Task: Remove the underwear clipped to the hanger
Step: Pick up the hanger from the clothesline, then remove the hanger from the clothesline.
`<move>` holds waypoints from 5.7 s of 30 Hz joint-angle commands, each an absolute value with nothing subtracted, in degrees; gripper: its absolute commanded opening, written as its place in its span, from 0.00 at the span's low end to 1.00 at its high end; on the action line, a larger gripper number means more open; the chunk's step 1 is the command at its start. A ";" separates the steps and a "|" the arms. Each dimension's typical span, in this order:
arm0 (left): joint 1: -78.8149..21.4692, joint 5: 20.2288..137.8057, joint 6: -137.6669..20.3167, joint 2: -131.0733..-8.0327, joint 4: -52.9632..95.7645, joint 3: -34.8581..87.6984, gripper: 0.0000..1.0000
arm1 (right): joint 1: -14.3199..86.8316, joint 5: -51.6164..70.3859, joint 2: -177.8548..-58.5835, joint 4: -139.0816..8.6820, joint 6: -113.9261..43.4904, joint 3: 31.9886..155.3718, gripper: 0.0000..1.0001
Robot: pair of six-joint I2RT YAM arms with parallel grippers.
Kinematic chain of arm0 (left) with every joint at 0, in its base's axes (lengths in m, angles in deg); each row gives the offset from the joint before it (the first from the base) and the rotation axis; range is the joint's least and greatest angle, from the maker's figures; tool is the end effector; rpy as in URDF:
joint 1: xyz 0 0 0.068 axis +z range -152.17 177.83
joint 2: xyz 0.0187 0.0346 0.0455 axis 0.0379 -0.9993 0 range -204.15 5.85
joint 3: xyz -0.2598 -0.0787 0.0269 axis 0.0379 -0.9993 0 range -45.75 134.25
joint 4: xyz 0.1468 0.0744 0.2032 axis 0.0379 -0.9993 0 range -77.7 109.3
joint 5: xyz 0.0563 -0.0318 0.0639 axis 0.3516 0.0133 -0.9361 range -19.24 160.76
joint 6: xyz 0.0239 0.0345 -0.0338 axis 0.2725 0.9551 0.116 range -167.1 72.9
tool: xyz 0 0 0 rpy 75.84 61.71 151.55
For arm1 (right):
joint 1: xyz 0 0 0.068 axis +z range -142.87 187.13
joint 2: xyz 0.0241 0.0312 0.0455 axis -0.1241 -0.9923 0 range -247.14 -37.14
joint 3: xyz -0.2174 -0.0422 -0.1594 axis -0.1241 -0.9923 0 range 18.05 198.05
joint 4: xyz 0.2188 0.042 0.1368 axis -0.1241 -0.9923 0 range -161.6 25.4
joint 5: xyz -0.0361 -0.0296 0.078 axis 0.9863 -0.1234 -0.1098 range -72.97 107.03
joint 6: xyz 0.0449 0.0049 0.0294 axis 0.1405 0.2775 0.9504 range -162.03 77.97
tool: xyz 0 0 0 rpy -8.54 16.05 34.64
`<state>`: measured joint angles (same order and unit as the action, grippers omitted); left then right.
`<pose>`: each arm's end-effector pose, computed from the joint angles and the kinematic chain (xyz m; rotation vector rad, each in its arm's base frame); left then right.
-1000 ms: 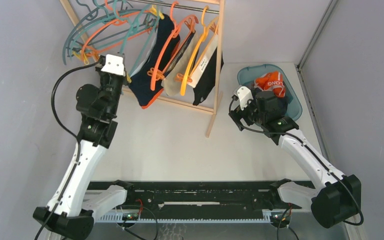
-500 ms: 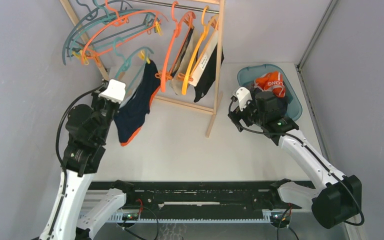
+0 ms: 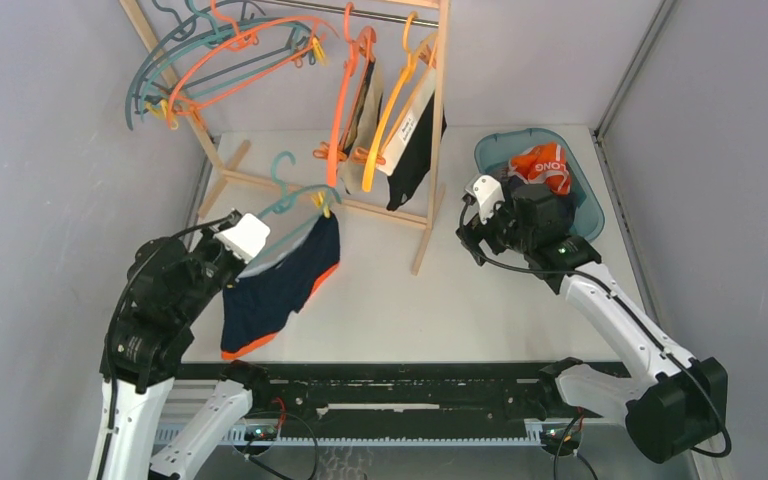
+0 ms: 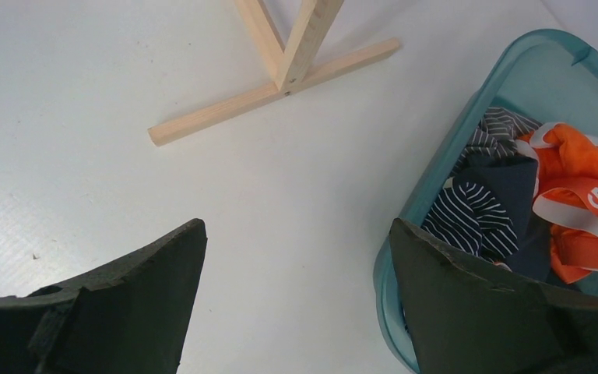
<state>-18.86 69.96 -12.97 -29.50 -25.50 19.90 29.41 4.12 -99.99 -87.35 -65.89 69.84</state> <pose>0.0883 -0.0260 0.4142 0.7761 1.6570 0.2273 0.2208 0.0991 0.2999 -0.9614 1.9261 0.2272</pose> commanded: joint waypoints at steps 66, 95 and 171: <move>-19.40 141.41 18.55 -38.61 -16.69 16.03 0.00 | 16.88 -59.73 -99.79 -113.51 -63.12 74.09 0.73; -19.36 140.58 21.46 -38.60 -17.97 16.07 0.00 | 17.50 -63.73 -103.28 -117.36 -70.62 73.51 0.40; -19.38 131.82 0.83 -37.35 1.84 10.16 0.00 | 13.01 -53.43 -91.24 -102.34 -57.86 81.85 0.74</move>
